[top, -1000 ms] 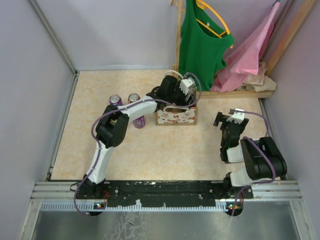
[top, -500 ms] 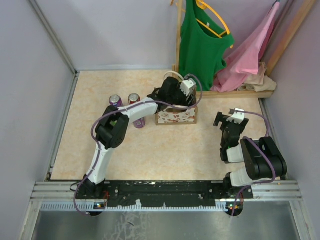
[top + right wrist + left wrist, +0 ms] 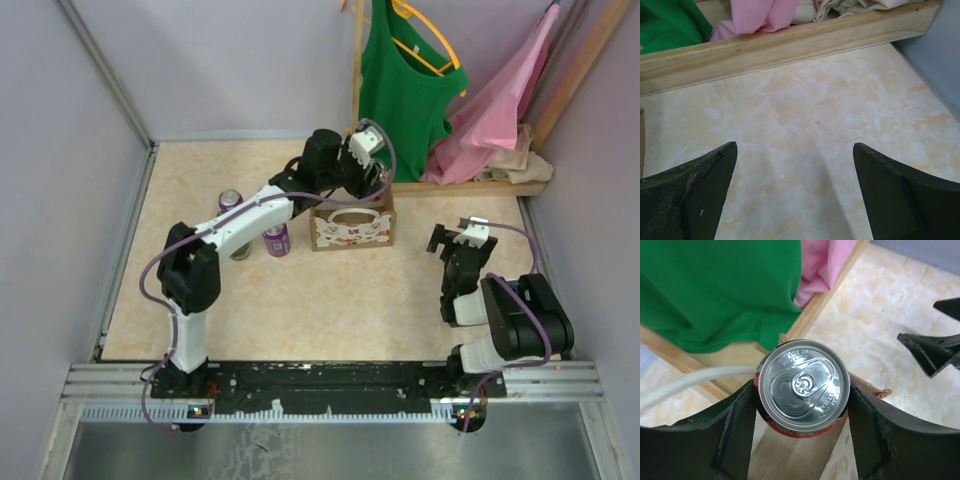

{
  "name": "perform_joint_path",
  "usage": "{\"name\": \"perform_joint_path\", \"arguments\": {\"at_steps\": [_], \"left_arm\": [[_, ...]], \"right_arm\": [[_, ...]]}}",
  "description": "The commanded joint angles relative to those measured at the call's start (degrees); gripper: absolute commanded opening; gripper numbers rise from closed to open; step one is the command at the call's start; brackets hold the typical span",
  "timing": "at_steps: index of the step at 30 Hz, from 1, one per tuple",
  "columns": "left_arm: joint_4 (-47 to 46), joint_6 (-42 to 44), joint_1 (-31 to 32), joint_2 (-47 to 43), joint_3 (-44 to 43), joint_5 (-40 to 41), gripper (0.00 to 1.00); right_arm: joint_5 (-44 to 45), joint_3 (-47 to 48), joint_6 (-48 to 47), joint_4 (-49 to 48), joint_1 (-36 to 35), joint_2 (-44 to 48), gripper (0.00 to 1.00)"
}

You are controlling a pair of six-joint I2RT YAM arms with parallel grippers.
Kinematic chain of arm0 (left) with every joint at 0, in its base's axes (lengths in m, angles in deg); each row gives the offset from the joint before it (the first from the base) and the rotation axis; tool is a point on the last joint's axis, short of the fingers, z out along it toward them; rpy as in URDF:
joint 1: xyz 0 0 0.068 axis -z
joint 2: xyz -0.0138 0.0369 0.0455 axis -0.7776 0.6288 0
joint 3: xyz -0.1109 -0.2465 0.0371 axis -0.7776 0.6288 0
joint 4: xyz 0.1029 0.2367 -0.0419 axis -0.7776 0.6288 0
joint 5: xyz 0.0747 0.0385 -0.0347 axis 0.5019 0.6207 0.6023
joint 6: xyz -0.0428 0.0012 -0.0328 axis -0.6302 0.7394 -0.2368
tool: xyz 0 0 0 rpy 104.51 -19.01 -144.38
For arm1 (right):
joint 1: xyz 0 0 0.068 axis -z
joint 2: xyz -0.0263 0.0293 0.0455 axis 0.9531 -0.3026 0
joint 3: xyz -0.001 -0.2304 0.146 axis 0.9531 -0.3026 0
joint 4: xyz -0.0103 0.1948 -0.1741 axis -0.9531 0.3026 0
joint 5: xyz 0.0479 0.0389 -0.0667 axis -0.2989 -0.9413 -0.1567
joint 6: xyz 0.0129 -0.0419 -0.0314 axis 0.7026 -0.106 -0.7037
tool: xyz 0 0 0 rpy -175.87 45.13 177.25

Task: Take the beverage out of the canvas bag

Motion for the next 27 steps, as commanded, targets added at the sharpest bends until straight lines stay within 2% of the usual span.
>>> {"name": "perform_joint_path", "arguments": {"at_steps": [1, 7, 12, 23, 27], "left_arm": [[-6.80, 0.45, 0.34, -10.14, 2.95, 3.47, 0.00], [-9.11, 1.98, 0.26, -22.09, 15.23, 13.29, 0.00], [-6.61, 1.18, 0.26, -33.09, 23.18, 21.42, 0.00], [-0.79, -7.78, 0.08, -54.61, 40.95, 39.73, 0.00], [-1.87, -12.18, 0.08, -61.50, 49.23, 42.98, 0.00]], "right_arm": [[0.11, 1.15, -0.07, -2.64, 0.25, 0.46, 0.99], [0.07, 1.12, -0.09, -2.61, 0.25, 0.51, 0.99], [0.11, 1.15, -0.02, -2.58, 0.25, 0.47, 0.99], [0.07, 1.16, -0.09, -2.57, 0.25, 0.47, 0.99], [0.09, 1.06, -0.09, -2.69, 0.25, 0.56, 0.99]]}}
